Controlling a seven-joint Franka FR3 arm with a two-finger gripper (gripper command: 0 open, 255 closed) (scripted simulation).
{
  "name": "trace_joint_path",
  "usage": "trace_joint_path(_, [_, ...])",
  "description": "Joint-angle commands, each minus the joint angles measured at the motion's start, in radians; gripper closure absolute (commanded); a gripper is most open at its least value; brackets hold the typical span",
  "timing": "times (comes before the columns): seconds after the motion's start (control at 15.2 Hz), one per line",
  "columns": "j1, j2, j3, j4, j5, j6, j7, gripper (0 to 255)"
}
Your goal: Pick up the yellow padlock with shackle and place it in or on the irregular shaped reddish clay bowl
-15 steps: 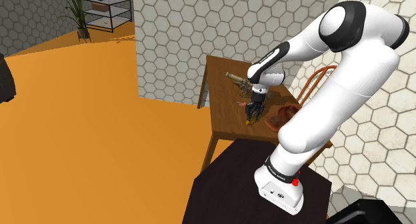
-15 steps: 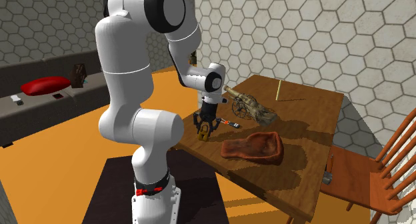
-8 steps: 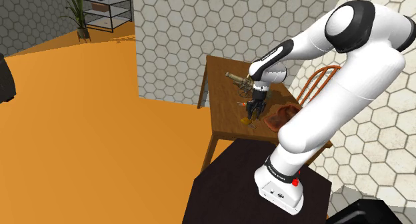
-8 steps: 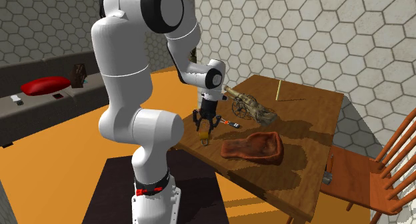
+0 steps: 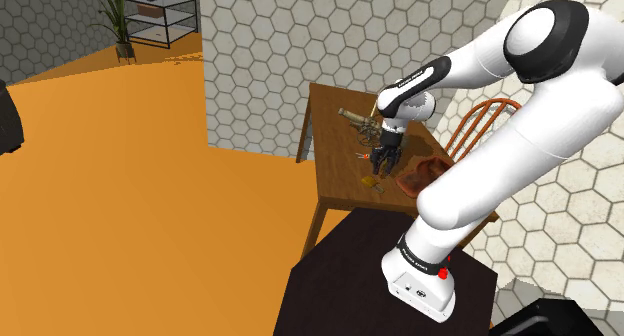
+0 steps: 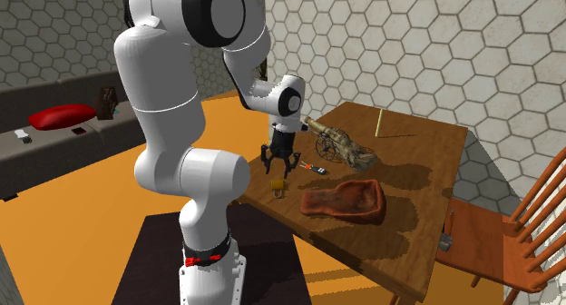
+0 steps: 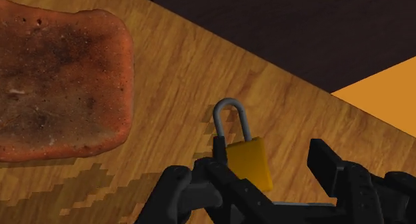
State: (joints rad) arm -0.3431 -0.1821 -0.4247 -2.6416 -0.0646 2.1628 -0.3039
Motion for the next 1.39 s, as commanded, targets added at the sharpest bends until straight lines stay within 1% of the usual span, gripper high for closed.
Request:
trace_joint_path(0.0, [-0.018, -0.060, 0.012, -0.145, -0.069, 0.256, 0.059, 0])
trace_joint_path(0.07, [-0.037, -0.069, 0.024, -0.226, -0.124, 0.426, 0.104, 0])
trace_joint_path(0.13, [-0.049, -0.065, 0.031, -0.256, -0.150, 0.498, 0.125, 0])
trace_joint_path(0.46, [-0.022, 0.041, 0.013, -0.260, -0.103, 0.607, 0.092, 0])
trace_joint_path(0.53, [-0.015, 0.063, 0.009, -0.260, -0.089, 0.628, 0.082, 0])
trace_joint_path(0.59, [-0.001, 0.099, 0.003, -0.260, -0.059, 0.662, 0.062, 0])
trace_joint_path(1.12, [-0.003, 0.099, 0.005, -0.260, -0.059, 0.662, 0.062, 0])
trace_joint_path(1.19, [-0.003, 0.099, 0.005, -0.260, -0.059, 0.662, 0.062, 255])
trace_joint_path(1.32, [-0.002, 0.100, 0.004, -0.260, -0.058, 0.663, 0.061, 255])
